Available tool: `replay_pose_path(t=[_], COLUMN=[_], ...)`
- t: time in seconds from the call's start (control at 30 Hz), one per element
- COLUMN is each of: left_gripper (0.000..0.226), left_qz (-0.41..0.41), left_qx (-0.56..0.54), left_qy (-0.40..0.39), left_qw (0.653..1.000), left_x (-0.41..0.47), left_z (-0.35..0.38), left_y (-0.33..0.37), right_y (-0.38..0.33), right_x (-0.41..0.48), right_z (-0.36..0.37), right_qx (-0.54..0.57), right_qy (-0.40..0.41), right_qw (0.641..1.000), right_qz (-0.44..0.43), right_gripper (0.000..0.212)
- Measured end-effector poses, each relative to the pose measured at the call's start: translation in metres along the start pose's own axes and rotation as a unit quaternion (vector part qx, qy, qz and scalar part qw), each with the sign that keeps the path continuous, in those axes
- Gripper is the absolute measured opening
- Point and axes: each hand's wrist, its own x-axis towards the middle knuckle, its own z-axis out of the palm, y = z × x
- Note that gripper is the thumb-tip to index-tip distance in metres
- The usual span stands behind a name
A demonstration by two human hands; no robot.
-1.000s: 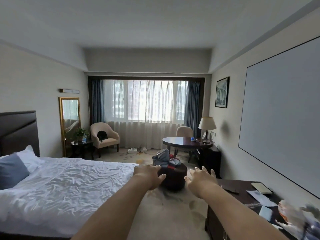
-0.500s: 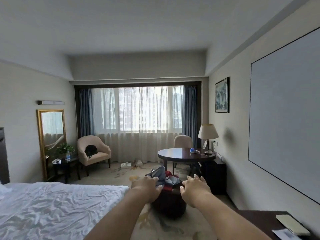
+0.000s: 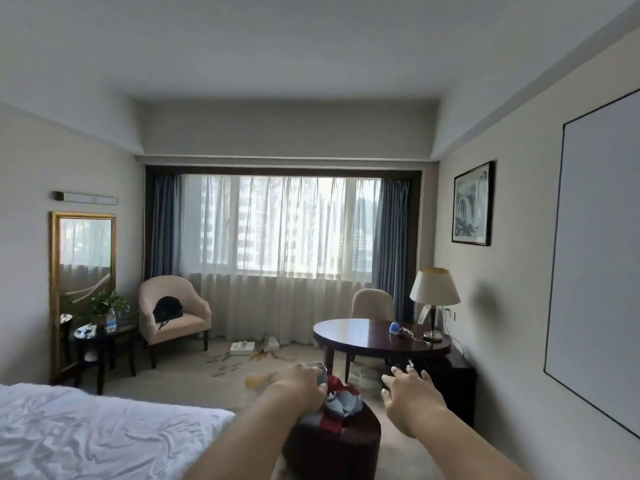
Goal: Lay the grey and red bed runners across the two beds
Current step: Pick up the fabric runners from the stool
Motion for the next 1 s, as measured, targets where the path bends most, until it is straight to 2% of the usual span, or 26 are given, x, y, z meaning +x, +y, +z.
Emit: replay_pose_path(t=[0.13,0.27,0.57,0.77,1.0], left_gripper=[0.057,0.051,0.055,0.055,0.061], left_qz=[0.006,0.026,0.055,0.032,0.026], left_qx=[-0.029,-0.026,0.044,0.048,0.039], left_qy=[0.004,0.020,-0.006,0.010,0.034], left_qw=[1.000,0.999,0.997,0.998,0.998], left_x=[0.111,0.229,0.453,0.641,0.822], left_z=[-0.021,-0.037,-0.005,0.002,-0.002], left_y=[-0.009,-0.008,-0.016,-0.036,-0.061], right_y=[0.016,0.031,0.063,0.092,0.102], right_x=[0.100,0.208,0.425,0.618,0.828], right_z=[0.003,-0.001,0.043,0.070,0.083], right_qx=[-0.006,-0.006,0.009,-0.010,-0.009], right_qy=[-0.002,0.022,-0.002,0.002,-0.013], right_qw=[0.999,0.999,0.998,0.999,1.000], right_qz=[0.032,0.040,0.067,0.044,0.019], right_gripper=[0.050,0.045,0.046,0.047,0.052])
